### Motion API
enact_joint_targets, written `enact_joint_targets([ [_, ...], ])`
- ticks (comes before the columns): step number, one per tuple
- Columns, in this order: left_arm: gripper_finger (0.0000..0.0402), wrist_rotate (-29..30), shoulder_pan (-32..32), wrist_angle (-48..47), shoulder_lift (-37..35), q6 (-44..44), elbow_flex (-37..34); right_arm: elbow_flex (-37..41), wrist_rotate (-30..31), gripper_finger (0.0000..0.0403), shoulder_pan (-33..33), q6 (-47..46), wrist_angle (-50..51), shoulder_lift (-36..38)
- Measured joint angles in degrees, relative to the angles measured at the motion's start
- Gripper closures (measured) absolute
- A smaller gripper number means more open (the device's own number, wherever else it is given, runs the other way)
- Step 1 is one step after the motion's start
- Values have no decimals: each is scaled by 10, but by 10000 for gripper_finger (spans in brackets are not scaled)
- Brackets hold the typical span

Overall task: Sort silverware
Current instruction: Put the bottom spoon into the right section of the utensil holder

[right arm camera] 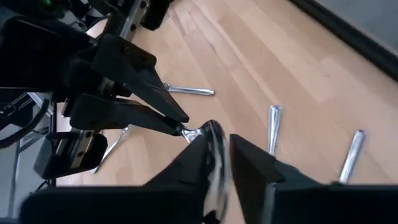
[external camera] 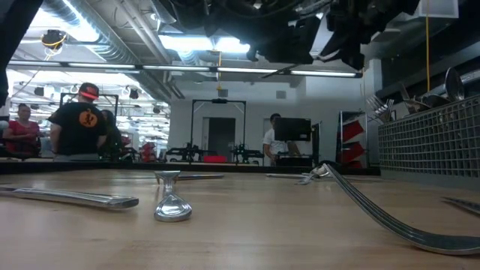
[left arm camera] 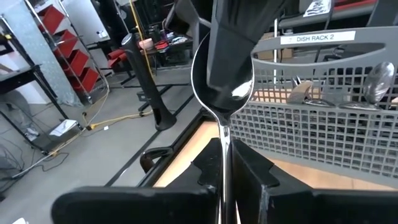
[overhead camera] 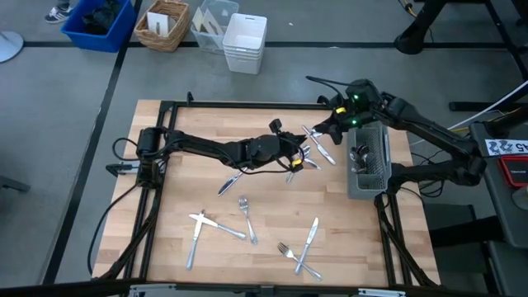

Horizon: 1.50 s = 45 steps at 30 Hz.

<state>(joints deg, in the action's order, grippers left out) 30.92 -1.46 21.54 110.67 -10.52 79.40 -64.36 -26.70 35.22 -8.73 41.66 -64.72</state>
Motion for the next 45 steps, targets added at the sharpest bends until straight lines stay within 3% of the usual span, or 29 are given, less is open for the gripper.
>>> enact_joint_targets([
  [5, 380, 3, 0, -6, 1, 0, -1, 0, -4, 390, 0, 1, -3, -20],
  [10, 376, 3, 0, -14, 1, -1, -1, 0, -1, 375, 0, 1, -10, -24],
  [19, 371, 0, -1, -27, 1, -45, -1, 0, 1, 386, 0, 1, -11, -25],
  [27, 300, -7, 0, -30, 1, -44, 0, 0, 4, 393, 0, 1, -10, -25],
  [30, 275, -9, 8, -38, -2, -3, 0, -7, 23, 391, 0, 1, 5, -21],
  [37, 262, -6, 32, -159, -66, 6, 1, -81, 95, 393, -1, 34, 114, -14],
  [45, 267, -3, 47, -374, -128, 98, 1, -196, 147, 393, -40, 28, 267, -13],
])
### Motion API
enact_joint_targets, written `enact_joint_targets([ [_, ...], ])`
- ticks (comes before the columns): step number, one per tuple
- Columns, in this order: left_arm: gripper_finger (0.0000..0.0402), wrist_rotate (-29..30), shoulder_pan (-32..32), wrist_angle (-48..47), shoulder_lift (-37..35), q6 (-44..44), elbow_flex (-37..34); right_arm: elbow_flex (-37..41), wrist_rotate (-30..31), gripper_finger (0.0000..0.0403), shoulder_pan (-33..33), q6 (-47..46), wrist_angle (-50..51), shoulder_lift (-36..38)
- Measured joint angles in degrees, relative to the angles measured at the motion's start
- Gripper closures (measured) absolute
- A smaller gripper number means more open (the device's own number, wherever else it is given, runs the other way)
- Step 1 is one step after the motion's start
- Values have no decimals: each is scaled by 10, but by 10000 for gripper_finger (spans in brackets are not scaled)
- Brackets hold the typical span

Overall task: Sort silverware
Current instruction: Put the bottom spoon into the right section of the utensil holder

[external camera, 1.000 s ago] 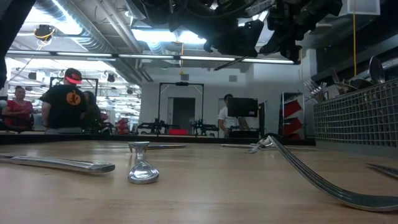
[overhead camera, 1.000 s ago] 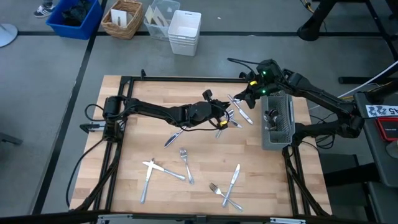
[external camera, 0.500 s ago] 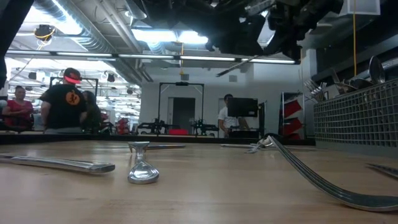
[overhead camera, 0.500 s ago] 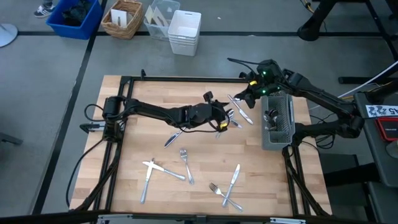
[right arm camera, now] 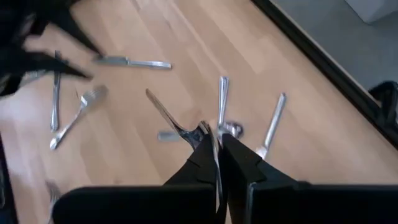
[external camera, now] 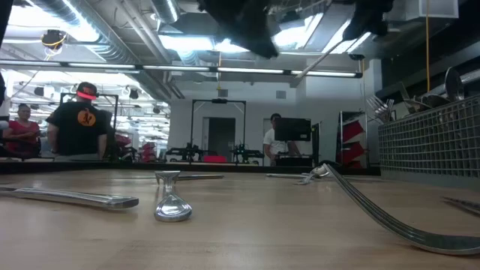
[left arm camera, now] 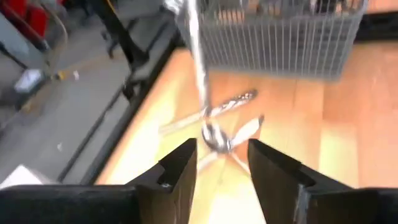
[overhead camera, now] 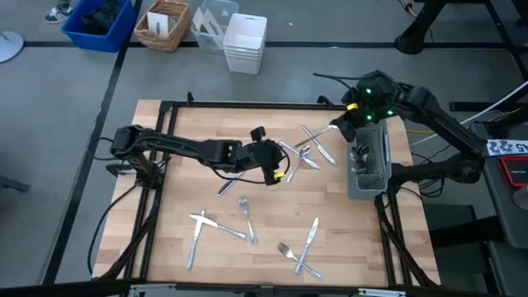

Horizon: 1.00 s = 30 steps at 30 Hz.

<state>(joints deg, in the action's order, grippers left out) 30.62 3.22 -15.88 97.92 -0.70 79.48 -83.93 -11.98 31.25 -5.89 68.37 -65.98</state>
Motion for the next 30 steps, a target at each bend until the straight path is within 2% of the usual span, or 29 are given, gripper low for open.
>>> enact_joint_targets([
  [4, 267, 0, -2, -67, -1, 49, -7, -52, 49, 393, -43, -34, 80, 0],
  [8, 267, -1, -7, -77, -1, 70, -37, -91, 138, 392, -88, -78, 170, 0],
  [11, 269, -2, -9, -74, -1, 85, -57, -103, 180, 393, -118, -118, 221, 0],
  [20, 270, -2, -14, -75, -1, 132, -81, -110, 141, 392, -164, -139, 216, 4],
  [30, 270, -2, -14, -75, -1, 127, -81, -110, 90, 393, -203, -208, 216, 5],
])
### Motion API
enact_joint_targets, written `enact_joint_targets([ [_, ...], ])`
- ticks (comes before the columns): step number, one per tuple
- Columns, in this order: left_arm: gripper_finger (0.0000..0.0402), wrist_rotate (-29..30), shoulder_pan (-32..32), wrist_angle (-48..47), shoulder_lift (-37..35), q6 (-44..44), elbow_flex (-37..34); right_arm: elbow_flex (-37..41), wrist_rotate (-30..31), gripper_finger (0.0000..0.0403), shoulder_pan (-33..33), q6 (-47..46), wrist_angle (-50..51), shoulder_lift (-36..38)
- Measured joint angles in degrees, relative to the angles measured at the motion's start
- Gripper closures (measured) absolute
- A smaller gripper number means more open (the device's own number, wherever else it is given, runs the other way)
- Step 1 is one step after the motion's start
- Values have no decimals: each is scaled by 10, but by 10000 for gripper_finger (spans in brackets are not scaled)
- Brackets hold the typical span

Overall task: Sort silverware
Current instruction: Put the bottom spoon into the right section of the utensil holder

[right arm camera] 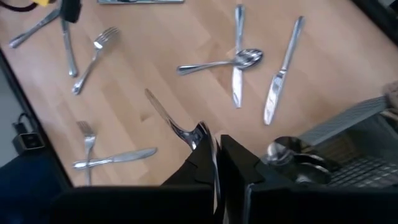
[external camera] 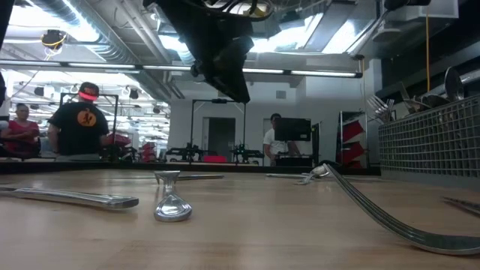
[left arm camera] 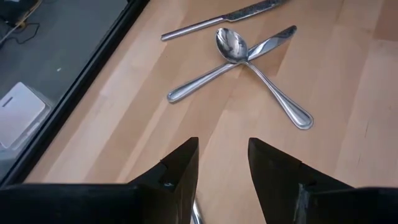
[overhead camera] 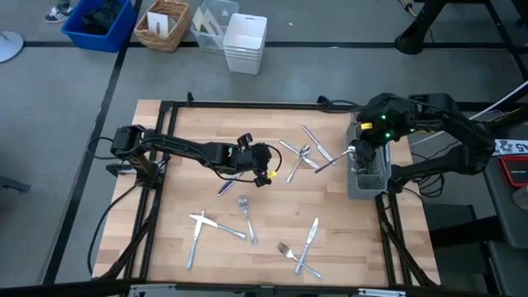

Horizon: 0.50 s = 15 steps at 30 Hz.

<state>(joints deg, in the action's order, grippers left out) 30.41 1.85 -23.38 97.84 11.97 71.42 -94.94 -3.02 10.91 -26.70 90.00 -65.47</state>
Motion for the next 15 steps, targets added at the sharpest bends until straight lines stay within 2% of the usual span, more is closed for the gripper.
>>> enact_joint_targets([
  [5, 270, 0, 0, 0, 0, 0, 0, 0, 6, 393, -53, -38, 0, 1],
  [10, 270, 0, 0, 0, 1, 0, 0, 0, 56, 393, -114, -42, 0, 3],
  [15, 270, 0, 0, -1, 5, 1, 0, 1, 97, 393, -124, -27, 0, 46],
])
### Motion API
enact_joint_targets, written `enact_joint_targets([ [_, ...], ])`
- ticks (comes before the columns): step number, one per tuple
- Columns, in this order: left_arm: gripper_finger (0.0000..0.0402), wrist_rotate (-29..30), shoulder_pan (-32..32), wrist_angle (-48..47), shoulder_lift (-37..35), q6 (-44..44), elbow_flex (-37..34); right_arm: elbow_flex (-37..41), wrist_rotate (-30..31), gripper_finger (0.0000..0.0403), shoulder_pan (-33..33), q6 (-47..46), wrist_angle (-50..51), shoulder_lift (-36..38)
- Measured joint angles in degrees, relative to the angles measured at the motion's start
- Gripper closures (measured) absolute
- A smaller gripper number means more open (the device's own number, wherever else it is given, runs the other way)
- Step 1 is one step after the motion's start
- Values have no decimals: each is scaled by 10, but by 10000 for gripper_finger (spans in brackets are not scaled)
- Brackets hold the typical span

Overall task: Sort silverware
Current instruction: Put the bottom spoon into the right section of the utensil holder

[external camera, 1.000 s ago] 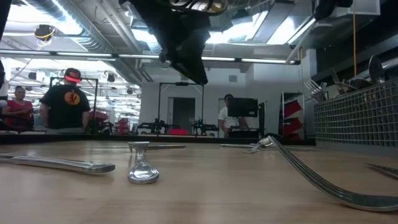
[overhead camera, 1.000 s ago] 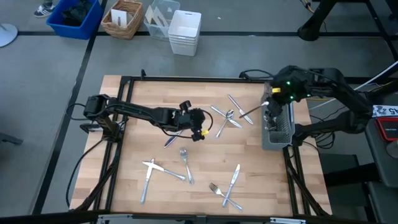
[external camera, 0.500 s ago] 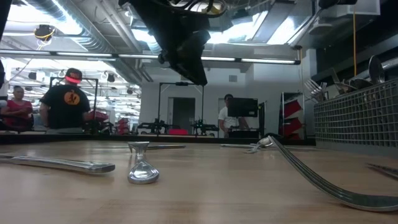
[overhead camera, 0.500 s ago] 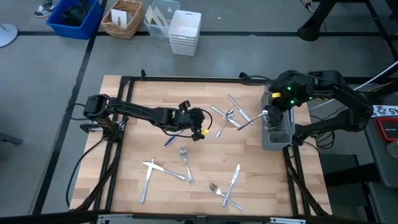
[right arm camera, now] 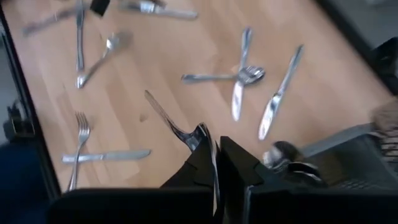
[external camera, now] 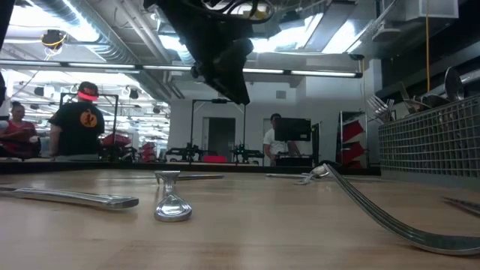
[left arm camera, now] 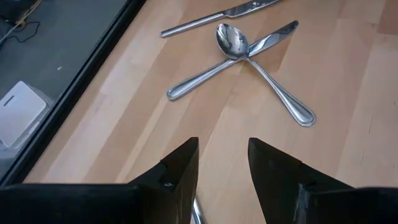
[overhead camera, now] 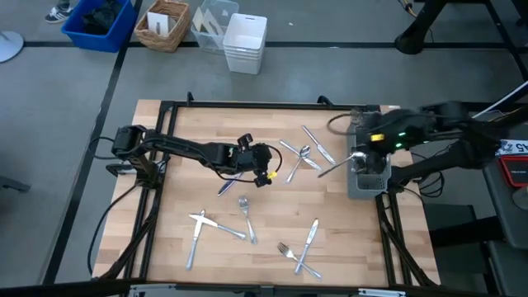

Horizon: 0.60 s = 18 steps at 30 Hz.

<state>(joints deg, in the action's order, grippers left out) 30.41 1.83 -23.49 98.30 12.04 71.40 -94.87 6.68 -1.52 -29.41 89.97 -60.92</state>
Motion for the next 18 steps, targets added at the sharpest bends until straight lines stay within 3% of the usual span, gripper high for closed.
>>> enact_joint_targets([
  [13, 270, 0, 0, 30, 0, 13, -18, 31, 63, 393, 0, -13, 1, 215],
  [18, 270, -4, 0, 51, 0, 15, -45, 73, 48, 393, 0, 10, 1, 288],
])
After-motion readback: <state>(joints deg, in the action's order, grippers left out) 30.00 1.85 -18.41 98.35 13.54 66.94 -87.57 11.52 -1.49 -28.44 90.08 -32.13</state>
